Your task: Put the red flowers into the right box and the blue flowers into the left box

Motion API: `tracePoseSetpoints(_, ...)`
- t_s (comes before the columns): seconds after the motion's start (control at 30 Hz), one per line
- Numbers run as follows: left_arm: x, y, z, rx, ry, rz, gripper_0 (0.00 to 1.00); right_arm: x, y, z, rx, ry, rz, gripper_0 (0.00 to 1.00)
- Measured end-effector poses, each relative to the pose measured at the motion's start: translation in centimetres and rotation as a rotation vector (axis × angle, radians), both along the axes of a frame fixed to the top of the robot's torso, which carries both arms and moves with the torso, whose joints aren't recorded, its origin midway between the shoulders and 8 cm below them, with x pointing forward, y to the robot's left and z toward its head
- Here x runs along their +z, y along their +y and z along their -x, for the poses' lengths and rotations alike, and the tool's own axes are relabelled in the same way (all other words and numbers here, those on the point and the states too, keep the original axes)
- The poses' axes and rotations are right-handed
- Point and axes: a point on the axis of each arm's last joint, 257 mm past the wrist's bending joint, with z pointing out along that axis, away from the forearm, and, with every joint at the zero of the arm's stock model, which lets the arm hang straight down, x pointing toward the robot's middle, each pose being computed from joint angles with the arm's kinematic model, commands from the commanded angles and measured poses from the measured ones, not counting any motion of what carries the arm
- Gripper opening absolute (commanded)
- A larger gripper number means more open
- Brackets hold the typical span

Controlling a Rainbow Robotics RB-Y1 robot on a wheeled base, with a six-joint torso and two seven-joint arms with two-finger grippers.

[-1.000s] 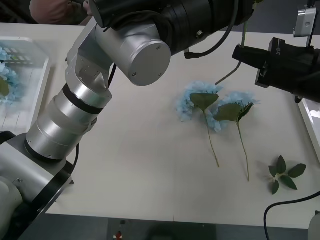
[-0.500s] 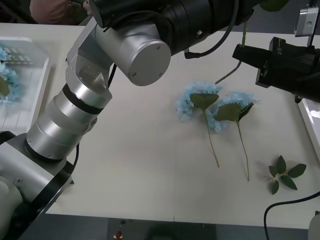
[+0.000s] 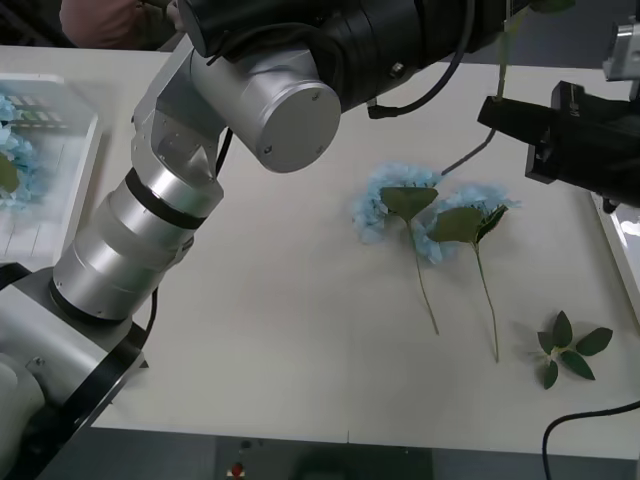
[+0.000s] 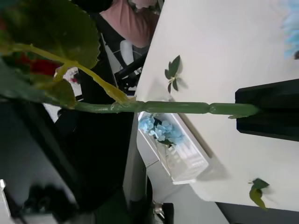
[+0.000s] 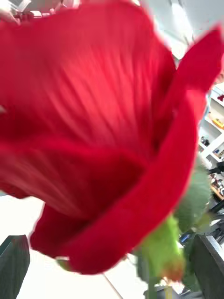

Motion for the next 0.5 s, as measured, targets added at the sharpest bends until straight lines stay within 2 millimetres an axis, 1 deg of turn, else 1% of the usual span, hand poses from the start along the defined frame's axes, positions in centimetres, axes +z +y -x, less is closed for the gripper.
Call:
tracePoseSetpoints(0.07,-0.9,0.8,-0.7,0.018,0.011,-0.009,1.0,-0.8,-1.1,0.3,-0.01,0.017,0.018,0.0)
tracePoseSetpoints(0.13,-1.7,2.1,-1.6,0.04,0.013,-0.021,1.0,-1.5,-2.3,0.7,-0.021,0.035,0.039,0.0)
tracePoseSetpoints(0.2,-3.1,3.3,-2.2,0.057,0.021,-0.051,1.0,-2.2,-3.9,0.9,-0.047,0.052,0.063,0.0)
tracePoseSetpoints(0.27,-4.9,4.4,-2.3,0.066,0.026,-0.092,1.0,-2.6,-6.0,1.0,-0.085,0.062,0.081,0.0)
tracePoseSetpoints(0.37,-7.0,6.1,-1.6,0.069,0.023,-0.143,1.0,-3.3,-9.5,1.8,-0.143,0.091,0.114,0.0)
tracePoseSetpoints(0.5,-9.0,8.5,0.8,0.057,0.031,-0.163,1.0,-4.7,-15.1,2.6,-0.266,0.224,0.125,0.0)
